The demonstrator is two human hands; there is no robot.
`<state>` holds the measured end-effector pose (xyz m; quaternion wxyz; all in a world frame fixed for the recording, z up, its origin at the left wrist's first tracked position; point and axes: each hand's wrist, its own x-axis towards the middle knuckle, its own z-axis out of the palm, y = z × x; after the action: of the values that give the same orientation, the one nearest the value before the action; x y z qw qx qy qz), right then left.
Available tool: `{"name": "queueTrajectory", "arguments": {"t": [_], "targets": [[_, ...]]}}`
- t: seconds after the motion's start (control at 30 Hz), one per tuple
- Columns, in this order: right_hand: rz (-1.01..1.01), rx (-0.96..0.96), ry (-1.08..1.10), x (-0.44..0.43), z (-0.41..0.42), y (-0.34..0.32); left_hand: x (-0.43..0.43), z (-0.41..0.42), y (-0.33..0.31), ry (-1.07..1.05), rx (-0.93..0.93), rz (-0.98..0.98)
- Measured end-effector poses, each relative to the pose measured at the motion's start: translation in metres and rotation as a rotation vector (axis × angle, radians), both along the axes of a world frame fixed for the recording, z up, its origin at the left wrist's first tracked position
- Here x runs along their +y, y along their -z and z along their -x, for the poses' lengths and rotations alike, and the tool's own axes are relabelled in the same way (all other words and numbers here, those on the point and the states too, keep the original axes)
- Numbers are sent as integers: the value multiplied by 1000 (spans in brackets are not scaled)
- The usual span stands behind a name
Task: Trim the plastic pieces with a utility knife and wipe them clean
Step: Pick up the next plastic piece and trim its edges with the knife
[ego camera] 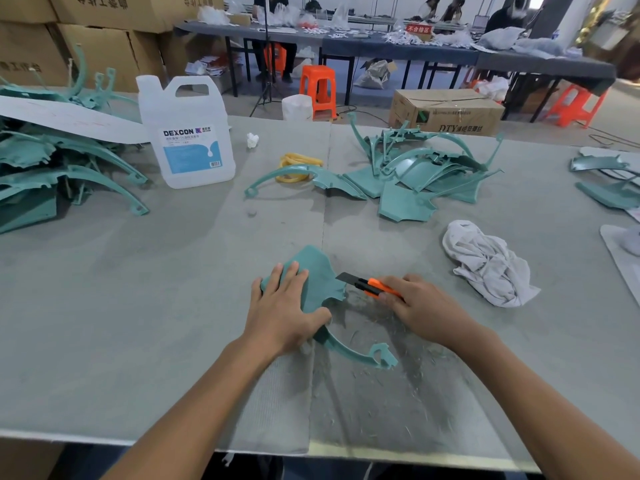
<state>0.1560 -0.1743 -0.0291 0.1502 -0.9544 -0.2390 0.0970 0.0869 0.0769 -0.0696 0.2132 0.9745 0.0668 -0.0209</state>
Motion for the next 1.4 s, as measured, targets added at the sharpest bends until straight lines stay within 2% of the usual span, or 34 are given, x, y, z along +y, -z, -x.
{"name": "queueTrajectory", "arguments": {"t": [0.2, 0.33, 0.43, 0.5, 0.6, 0.73, 0.97, 1.1, 1.4], "targets": [[-44, 45, -9, -2, -2, -1, -2, -1, -8, -5, 16, 9], [-93, 42, 1, -5, -4, 1, -12, -11, -17, -108, 49, -12], [-212, 50, 58, -8, -4, 5, -12, -15, -25, -110, 22, -40], [-355, 64, 124, -12, -4, 6, -2, -14, -30, -105, -34, 73], [-503, 68, 159, -16, 0, 7, 14, -4, -30, -93, -193, 359], [-577, 80, 93, -3, 24, 3, 24, 16, -18, -96, -344, 451], [-505, 17, -9, 20, 56, -21, 26, 19, -7, -62, -327, 466], [-368, -95, -59, 28, 68, -21, 26, 21, -7, -61, -354, 465], [-193, -248, 30, 29, 69, -24, 24, 20, -9, -67, -324, 431]]}}
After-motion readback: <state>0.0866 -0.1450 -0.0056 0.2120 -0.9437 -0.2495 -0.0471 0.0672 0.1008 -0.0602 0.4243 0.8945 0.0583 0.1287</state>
